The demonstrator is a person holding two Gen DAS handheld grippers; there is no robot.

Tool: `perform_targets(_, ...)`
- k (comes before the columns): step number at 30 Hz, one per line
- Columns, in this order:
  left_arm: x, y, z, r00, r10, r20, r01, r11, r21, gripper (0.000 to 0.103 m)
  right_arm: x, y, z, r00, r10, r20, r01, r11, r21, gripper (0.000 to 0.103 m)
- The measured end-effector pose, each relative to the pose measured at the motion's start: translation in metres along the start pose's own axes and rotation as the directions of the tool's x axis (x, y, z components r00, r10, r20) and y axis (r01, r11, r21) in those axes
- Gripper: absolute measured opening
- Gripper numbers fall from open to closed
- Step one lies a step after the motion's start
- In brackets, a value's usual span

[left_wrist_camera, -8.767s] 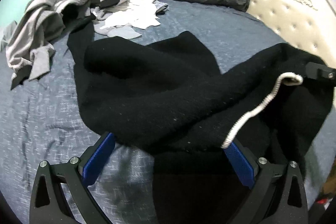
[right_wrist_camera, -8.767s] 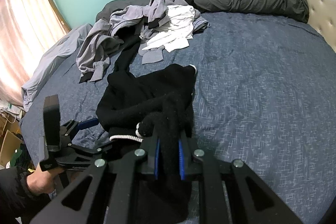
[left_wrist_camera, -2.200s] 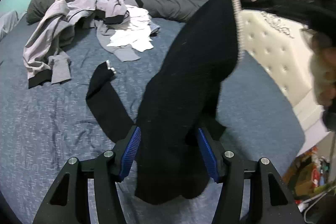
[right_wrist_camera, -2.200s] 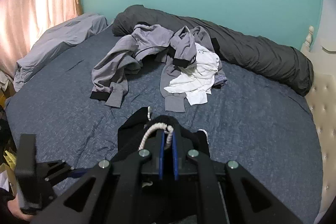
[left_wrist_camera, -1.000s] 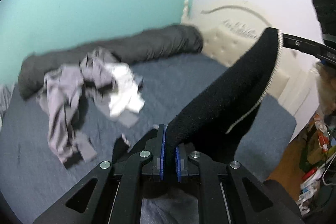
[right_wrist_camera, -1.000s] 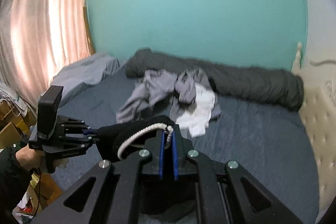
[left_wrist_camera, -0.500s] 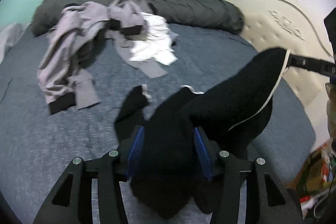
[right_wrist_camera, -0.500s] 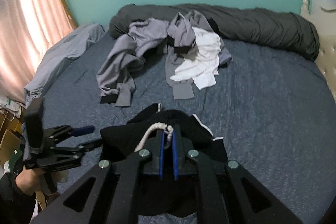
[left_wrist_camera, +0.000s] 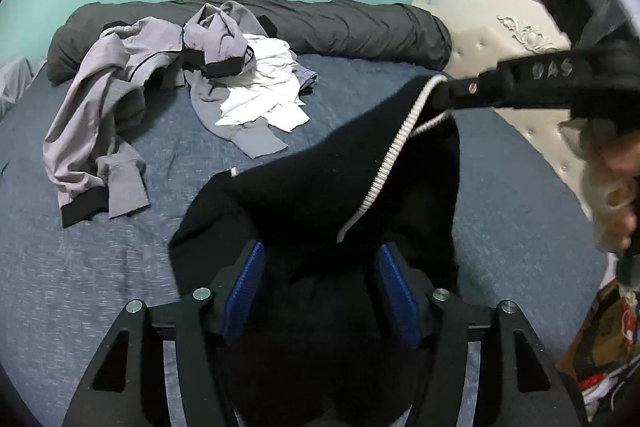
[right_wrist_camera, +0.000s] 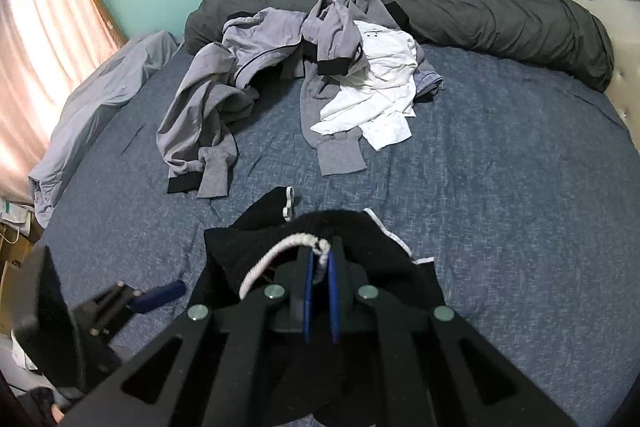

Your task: Fold clothes

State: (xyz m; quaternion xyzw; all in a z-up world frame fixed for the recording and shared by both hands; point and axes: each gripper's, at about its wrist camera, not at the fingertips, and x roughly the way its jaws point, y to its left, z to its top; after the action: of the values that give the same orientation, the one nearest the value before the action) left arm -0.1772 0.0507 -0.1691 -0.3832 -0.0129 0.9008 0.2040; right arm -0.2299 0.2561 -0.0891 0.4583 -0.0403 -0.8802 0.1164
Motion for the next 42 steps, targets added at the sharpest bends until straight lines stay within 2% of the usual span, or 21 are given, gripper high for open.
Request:
perform_targets(2,0.012,-0.008,-0.002,1.0,0.012,0.0,-0.012,1.0,0.005,0.066,0.001,-0.002,0.001,1.0,0.007,-0.001,-0.007,1.0,0.012,0.006)
perform_targets(7,0.029,-0.009,-0.003,1.0,0.025,0.016,-0.024,0.996,-0.081,0.066,-0.001,-0.001,0.0,1.0,0.02,0.005,-0.02,1.0,0.001,0.006)
perform_targets(10,0.034,-0.018,-0.005,0.997,0.057,0.045,-0.055,0.997,-0.051,0.066,-0.001,0.0,-0.002,0.999,0.029,0.012,-0.029,1.0,0.004,0.006)
perform_targets(13,0.04,-0.012,-0.007,0.993,0.102,0.057,-0.097,0.991,-0.093,0.066,-0.003,0.002,-0.004,0.999,0.032,0.021,-0.032,0.999,-0.005,0.006)
perform_targets(17,0.045,0.002,-0.008,0.991,0.12,0.057,-0.11,0.982,-0.151,0.066,-0.006,0.004,-0.008,0.998,0.049,0.027,-0.048,0.999,-0.018,0.006)
perform_targets(18,0.046,0.004,-0.008,0.99,0.125,0.06,-0.115,0.983,-0.146,0.064,-0.006,0.005,-0.01,0.998,0.058,0.027,-0.057,0.998,-0.021,0.006)
perform_targets(22,0.042,0.013,-0.007,0.99,0.121,0.066,-0.111,0.984,-0.14,0.042,-0.009,0.011,-0.013,0.998,0.059,0.029,-0.057,0.996,-0.065,0.006)
perform_targets(25,0.031,0.021,-0.005,0.989,0.123,0.081,-0.114,0.987,-0.109,0.032,-0.011,0.014,-0.015,0.999,0.042,0.034,-0.038,0.994,-0.103,0.006)
perform_targets(28,0.022,0.033,-0.002,0.985,0.149,0.09,-0.139,0.985,-0.106,0.032,-0.011,0.013,-0.018,0.998,0.051,0.031,-0.047,0.994,-0.102,0.006)
perform_targets(31,0.012,0.044,0.006,0.973,0.198,0.116,-0.181,0.974,-0.139,0.032,-0.011,0.017,-0.022,0.998,0.059,0.024,-0.056,0.992,-0.114,0.006)
perform_targets(36,0.007,0.038,0.009,0.978,0.164,0.126,-0.147,0.98,-0.133,0.032,-0.011,0.022,-0.021,0.998,0.056,0.022,-0.054,0.992,-0.113,0.006)
perform_targets(38,0.0,0.036,0.002,0.983,0.13,0.131,-0.107,0.98,-0.17,0.032,-0.01,0.021,-0.018,0.998,0.063,0.022,-0.06,0.993,-0.1,0.006)
perform_targets(41,0.0,0.029,-0.013,0.989,0.091,0.112,-0.066,0.975,-0.212,0.036,-0.008,0.019,-0.015,0.997,0.071,0.023,-0.069,0.995,-0.072,0.006)
perform_targets(42,0.002,0.024,-0.016,0.99,0.087,0.107,-0.063,0.976,-0.208,0.043,-0.007,0.018,-0.015,0.997,0.075,0.022,-0.074,0.995,-0.063,0.006)
